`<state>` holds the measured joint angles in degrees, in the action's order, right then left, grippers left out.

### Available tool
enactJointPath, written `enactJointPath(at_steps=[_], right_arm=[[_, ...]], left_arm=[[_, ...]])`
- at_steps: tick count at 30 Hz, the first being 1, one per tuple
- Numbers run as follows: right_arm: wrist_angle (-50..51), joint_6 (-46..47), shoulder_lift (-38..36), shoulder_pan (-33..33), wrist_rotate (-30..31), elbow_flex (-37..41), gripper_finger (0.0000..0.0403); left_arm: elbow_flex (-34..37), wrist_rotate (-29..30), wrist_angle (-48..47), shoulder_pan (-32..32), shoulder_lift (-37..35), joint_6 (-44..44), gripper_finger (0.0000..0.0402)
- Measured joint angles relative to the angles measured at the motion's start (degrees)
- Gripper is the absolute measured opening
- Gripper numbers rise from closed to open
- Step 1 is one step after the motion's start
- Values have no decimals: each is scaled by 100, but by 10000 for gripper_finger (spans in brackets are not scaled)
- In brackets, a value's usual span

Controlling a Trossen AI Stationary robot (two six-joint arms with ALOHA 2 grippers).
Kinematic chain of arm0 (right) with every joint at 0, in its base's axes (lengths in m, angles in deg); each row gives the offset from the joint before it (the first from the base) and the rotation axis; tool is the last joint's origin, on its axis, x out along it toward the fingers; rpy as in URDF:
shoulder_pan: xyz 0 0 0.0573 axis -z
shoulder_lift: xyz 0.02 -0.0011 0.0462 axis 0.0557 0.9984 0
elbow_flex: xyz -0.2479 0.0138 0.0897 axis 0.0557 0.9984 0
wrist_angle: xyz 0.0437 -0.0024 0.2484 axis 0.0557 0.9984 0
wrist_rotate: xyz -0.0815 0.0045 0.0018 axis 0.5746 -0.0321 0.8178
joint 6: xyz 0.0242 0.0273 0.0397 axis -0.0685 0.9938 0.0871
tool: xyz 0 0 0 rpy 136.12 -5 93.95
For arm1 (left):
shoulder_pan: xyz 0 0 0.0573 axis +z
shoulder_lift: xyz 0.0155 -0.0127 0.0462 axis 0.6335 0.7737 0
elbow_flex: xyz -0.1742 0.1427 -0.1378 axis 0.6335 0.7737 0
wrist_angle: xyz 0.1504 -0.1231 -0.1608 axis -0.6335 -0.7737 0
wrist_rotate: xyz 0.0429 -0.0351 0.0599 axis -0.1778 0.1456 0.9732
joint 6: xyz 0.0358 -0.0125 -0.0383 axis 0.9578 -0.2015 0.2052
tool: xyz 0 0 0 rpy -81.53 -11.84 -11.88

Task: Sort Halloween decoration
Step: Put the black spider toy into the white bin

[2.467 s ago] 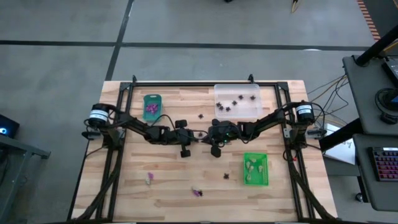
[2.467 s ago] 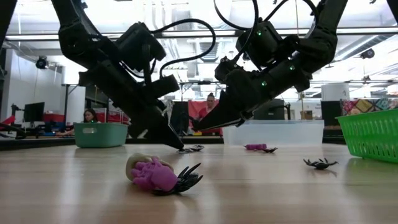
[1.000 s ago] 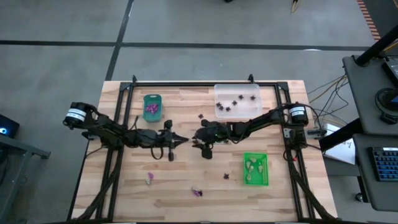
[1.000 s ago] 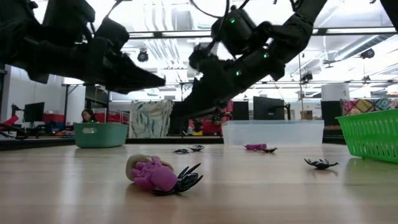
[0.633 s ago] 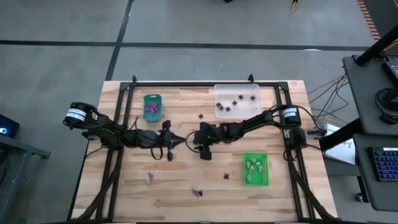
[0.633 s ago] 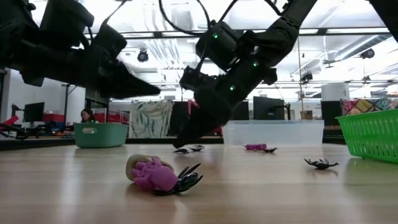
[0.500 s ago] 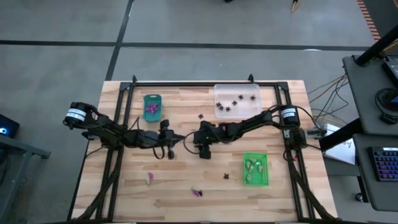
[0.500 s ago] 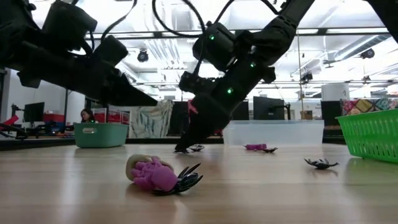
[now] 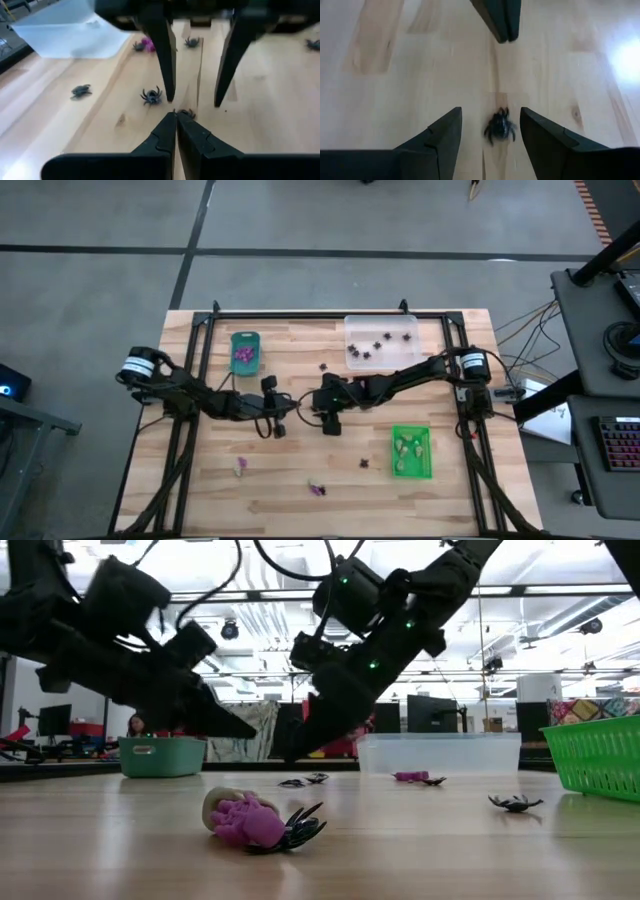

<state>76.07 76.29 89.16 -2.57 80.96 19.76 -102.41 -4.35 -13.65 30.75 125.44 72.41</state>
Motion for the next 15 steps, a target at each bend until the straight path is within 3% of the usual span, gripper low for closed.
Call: enactJointPath(at_steps=[8, 15], right_arm=[[920, 62, -206, -3, -12, 37, 178], [731, 180, -206, -55, -16, 369, 152]], left_arm=[[-622, 7, 8, 12, 1005, 177, 0], [-782, 9, -44, 91, 1270, 160, 0]])
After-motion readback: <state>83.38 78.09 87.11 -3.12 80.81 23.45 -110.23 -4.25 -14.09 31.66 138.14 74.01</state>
